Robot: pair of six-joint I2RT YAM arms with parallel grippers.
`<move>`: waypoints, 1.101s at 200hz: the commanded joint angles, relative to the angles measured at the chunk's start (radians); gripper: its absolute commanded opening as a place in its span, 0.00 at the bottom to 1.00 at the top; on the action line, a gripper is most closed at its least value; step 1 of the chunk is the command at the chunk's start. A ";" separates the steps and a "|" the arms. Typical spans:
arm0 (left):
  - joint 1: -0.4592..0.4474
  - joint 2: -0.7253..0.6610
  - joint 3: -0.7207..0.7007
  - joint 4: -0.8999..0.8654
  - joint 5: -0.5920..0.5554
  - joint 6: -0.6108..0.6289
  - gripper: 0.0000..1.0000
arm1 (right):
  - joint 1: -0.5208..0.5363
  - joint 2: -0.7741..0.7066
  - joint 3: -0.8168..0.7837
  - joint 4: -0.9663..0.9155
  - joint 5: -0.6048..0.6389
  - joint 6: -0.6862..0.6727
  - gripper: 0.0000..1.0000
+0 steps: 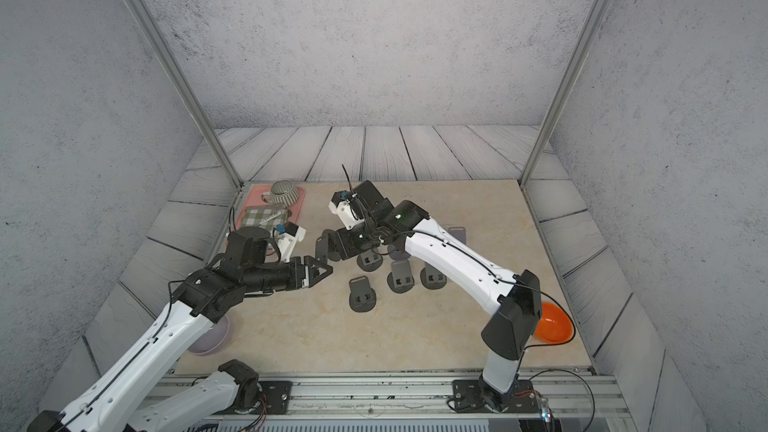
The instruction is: Open the phone stand
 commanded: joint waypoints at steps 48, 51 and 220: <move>0.002 0.010 0.050 0.029 -0.050 0.021 0.98 | -0.025 -0.017 -0.037 0.021 -0.073 0.016 0.00; 0.003 0.013 0.054 0.030 -0.050 0.022 0.98 | -0.024 -0.017 -0.039 0.022 -0.075 0.015 0.00; 0.079 0.182 0.110 0.137 0.041 0.037 0.83 | -0.024 -0.062 -0.081 0.026 -0.086 0.019 0.01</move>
